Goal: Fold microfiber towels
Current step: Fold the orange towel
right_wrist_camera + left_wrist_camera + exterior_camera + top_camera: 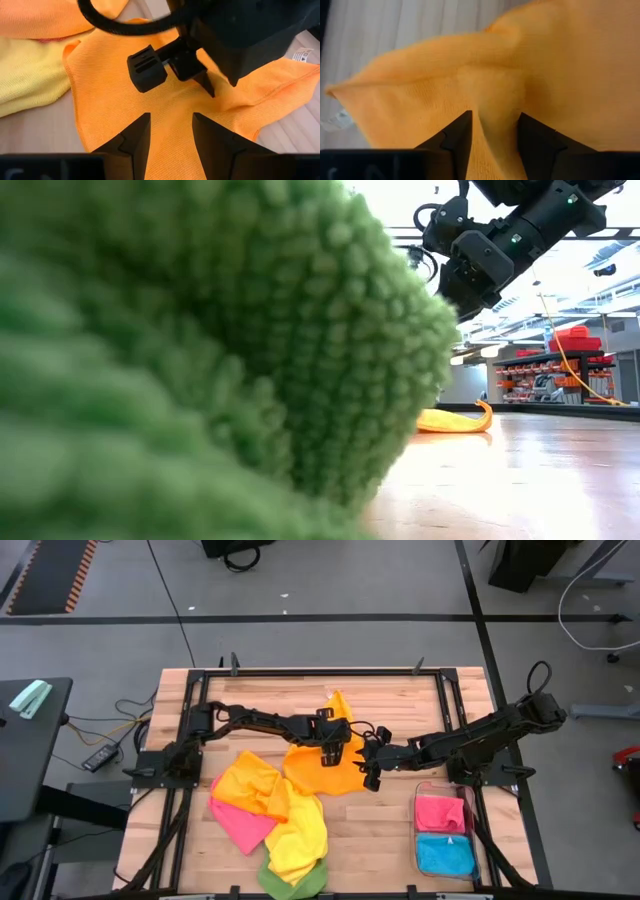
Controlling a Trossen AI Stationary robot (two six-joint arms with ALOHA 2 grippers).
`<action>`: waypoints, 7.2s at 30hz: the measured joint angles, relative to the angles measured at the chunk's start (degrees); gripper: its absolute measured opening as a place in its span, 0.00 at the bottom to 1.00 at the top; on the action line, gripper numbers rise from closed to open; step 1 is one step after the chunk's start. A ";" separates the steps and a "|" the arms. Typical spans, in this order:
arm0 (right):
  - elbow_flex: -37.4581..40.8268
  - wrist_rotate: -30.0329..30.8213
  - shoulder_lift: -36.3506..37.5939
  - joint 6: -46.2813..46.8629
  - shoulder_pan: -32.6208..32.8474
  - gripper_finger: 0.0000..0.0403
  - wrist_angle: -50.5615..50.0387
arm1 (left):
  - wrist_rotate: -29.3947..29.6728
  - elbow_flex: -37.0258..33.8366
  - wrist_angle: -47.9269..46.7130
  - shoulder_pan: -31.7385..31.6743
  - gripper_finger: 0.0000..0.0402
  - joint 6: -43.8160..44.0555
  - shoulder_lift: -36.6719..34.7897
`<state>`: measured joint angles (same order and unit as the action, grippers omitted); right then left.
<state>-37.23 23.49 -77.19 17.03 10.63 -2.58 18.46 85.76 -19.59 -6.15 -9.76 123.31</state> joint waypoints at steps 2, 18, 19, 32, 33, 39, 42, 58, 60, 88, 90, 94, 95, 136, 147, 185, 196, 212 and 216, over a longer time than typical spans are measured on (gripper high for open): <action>0.00 0.00 0.00 -0.21 0.00 0.38 -0.03 | 0.42 0.09 -0.54 0.04 0.33 -1.30 -0.82; 0.00 0.00 0.00 0.27 0.04 0.38 -0.41 | 25.65 0.09 -17.11 -0.29 0.05 -7.51 -6.04; 0.00 0.00 0.00 0.26 0.04 0.38 -0.41 | 26.64 0.11 -17.74 -0.60 0.04 -7.41 -6.10; 0.00 0.00 0.00 0.35 0.04 0.38 0.18 | 28.70 0.11 -38.67 -7.92 0.07 4.84 -7.31; 0.00 -0.02 0.00 0.35 0.08 0.38 0.18 | 28.69 0.11 -39.99 -8.54 0.07 6.08 -7.31; 0.00 -0.24 0.00 0.33 0.44 0.38 0.17 | 28.71 0.11 -42.45 -10.06 0.24 6.23 -7.31; 0.00 -0.22 0.00 0.35 0.40 0.38 0.12 | 28.68 0.11 -42.68 -10.00 0.37 4.58 -7.31; 0.00 -7.29 0.00 -3.63 0.42 0.38 -0.82 | -5.92 0.15 -47.55 -0.54 0.48 -1.55 -11.83; 0.00 -7.30 0.00 -3.20 0.44 0.38 -0.74 | -10.45 0.15 -46.84 1.64 0.47 -1.44 -11.62; 0.00 -7.28 0.00 0.39 0.44 0.38 0.05 | -17.22 0.09 -34.45 17.66 0.43 -1.79 -6.60; 0.02 -7.28 0.00 0.53 0.44 0.38 0.00 | -17.25 0.04 -34.70 17.67 0.43 -1.78 -5.92; 0.02 -7.27 0.00 0.46 0.43 0.38 0.07 | -17.25 0.07 -35.07 17.94 0.43 -1.90 -4.86; 0.02 -7.26 0.00 0.44 0.42 0.38 0.05 | -17.25 0.04 -35.53 17.99 0.43 -1.99 -4.65; 0.02 -7.27 0.00 0.59 0.43 0.38 0.13 | -13.14 0.11 -39.85 19.28 0.36 -0.72 -4.07; 3.96 -4.67 -0.02 -4.53 0.65 0.38 1.55 | -13.13 0.13 -40.36 19.28 0.08 -0.36 -4.16; 9.98 -24.19 -11.68 -9.13 -3.23 0.49 15.58 | -13.16 0.17 -42.41 18.84 0.03 2.06 -4.16; 10.10 -30.18 -7.91 -9.81 -2.80 0.42 13.40 | -13.18 0.17 -42.14 18.88 0.06 2.86 -4.16; 10.01 -24.09 -10.38 -16.48 0.55 0.30 11.94 | -13.18 0.15 -42.02 18.88 0.06 3.53 -4.16; 9.97 -23.66 -10.38 -16.98 0.38 0.17 11.55 | -13.18 0.15 -42.02 18.88 0.03 3.56 -4.16</action>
<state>-27.27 -0.17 -87.57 0.05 11.02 8.97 5.28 85.91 -61.60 12.73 -6.20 119.15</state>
